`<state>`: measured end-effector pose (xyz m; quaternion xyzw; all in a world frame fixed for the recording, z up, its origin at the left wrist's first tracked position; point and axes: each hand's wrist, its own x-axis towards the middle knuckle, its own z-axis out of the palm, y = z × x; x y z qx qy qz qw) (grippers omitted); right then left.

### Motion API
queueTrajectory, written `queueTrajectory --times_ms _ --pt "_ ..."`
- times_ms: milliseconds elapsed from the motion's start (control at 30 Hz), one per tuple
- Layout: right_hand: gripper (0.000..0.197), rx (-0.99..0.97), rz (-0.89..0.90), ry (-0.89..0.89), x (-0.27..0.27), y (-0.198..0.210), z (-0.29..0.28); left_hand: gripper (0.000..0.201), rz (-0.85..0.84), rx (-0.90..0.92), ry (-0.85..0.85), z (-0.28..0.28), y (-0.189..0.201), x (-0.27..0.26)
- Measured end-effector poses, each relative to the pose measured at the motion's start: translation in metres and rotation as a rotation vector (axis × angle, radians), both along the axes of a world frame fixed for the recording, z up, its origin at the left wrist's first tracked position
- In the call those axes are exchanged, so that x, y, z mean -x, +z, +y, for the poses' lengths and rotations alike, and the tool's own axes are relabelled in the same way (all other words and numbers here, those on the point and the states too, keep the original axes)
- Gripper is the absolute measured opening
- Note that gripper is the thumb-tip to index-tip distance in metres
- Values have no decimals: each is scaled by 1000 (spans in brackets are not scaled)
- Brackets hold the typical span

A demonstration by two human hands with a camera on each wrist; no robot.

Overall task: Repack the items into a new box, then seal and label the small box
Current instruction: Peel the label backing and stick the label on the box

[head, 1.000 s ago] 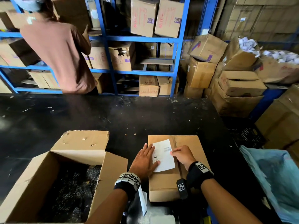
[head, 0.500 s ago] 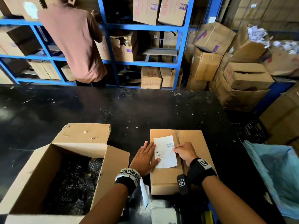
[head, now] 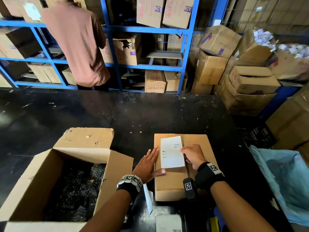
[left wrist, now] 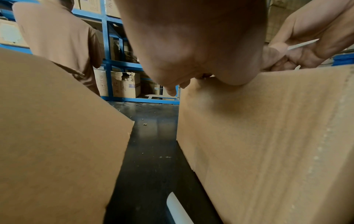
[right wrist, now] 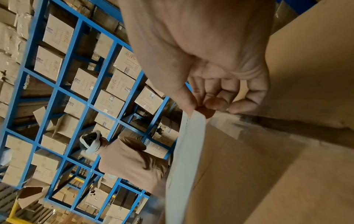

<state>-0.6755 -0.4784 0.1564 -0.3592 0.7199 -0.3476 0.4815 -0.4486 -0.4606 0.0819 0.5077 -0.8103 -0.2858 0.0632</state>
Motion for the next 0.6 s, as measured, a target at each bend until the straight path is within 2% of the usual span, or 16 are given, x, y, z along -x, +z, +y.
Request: queueTrajectory --times_ms 300,600 --pt "14 -10 45 106 -2 -4 6 132 46 -41 34 2 -1 -9" --pt "11 -1 80 133 -5 -18 4 132 14 -52 28 3 -1 -13"
